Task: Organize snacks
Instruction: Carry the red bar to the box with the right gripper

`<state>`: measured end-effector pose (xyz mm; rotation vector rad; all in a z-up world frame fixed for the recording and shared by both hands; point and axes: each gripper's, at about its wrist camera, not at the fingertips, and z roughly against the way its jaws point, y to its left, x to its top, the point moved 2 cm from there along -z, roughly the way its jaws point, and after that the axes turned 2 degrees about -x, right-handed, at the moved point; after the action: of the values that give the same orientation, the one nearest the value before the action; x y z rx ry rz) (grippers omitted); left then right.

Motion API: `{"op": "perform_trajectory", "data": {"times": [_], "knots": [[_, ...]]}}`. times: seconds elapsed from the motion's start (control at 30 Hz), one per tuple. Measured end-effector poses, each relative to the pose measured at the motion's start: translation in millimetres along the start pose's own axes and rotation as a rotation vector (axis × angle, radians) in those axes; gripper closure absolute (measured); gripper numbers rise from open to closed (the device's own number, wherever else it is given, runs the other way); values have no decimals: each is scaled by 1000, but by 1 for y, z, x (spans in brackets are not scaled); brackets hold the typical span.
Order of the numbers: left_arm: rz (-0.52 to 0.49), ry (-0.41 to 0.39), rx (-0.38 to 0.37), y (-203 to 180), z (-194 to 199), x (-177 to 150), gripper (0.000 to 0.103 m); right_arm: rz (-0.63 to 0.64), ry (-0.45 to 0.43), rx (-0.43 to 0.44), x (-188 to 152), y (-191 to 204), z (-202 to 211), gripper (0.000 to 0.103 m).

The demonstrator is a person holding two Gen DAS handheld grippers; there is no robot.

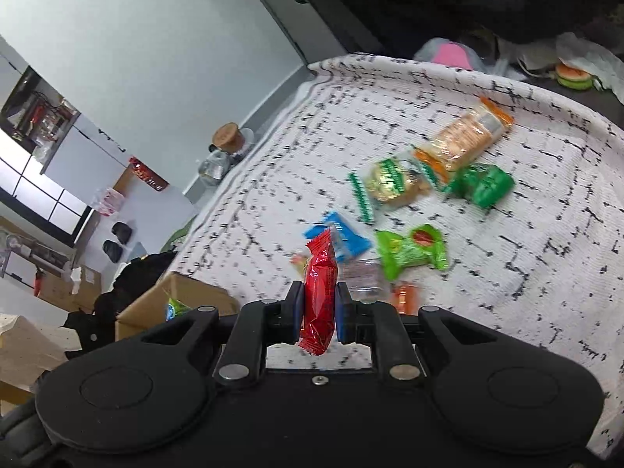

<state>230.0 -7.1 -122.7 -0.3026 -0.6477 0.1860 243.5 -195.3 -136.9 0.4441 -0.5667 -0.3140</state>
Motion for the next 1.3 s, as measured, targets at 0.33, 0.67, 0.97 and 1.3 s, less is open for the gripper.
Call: {"op": "perform_trajectory", "data": {"times": [0.33,0.67,0.97,1.3], "knots": [[22,-13,0,25,21,4,75,46,-5,54,-13,40,5,87],[90,-26,36,69,39,4,75,86,24,116,-32,79,-2,87],[173,-28,102,113,42,1,72,111,43,149,-43,106,-11,87],[215,-25,131,137,49,-2,62,134,84,171,-57,119,-18,86]]}}
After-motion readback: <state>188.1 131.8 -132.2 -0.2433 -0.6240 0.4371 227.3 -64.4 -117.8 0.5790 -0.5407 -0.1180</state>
